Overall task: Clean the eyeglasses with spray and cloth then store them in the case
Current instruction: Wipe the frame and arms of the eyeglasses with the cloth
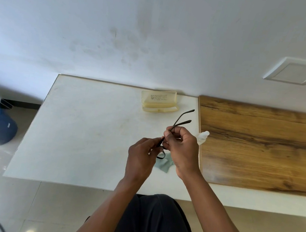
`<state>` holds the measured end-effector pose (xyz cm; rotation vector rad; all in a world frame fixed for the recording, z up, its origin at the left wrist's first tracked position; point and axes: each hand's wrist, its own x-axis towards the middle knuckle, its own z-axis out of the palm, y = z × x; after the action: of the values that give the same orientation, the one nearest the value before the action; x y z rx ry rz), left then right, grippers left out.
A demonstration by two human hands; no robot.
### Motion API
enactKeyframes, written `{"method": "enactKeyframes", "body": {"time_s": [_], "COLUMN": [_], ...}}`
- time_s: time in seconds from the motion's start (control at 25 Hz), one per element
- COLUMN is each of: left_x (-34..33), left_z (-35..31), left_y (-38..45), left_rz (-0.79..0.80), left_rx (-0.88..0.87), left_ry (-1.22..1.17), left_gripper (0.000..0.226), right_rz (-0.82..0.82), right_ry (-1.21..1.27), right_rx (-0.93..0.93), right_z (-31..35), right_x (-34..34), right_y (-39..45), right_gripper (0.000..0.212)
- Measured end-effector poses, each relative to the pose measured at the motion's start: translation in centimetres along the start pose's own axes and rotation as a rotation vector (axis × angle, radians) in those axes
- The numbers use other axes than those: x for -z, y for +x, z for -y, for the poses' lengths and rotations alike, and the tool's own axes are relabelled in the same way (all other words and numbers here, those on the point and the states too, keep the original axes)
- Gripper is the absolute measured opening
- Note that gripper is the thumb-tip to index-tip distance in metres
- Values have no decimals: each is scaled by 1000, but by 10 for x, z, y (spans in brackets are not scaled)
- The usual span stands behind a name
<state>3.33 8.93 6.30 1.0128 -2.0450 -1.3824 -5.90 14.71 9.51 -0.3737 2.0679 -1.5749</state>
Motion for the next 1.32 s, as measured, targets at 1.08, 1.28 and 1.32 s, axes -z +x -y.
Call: {"method": "enactKeyframes", "body": {"time_s": [1.08,1.28,1.32], "left_x": [32,35,35], "left_z": [16,18,18], "left_y": [23,28,28], "left_rz": [-267,-281,-283], "left_rx": [83,76,71], "left_ry": [-206,-224,-227], "left_gripper": [16,19,19], "right_rz": [-296,-197,-166], "right_ry": [-470,-380,-339], "right_rx": [-112,15,57], "right_z": [-97,-88,-84], "right_x": [57,53,50], "right_y": [78,54,46], "right_gripper": [50,39,36]}}
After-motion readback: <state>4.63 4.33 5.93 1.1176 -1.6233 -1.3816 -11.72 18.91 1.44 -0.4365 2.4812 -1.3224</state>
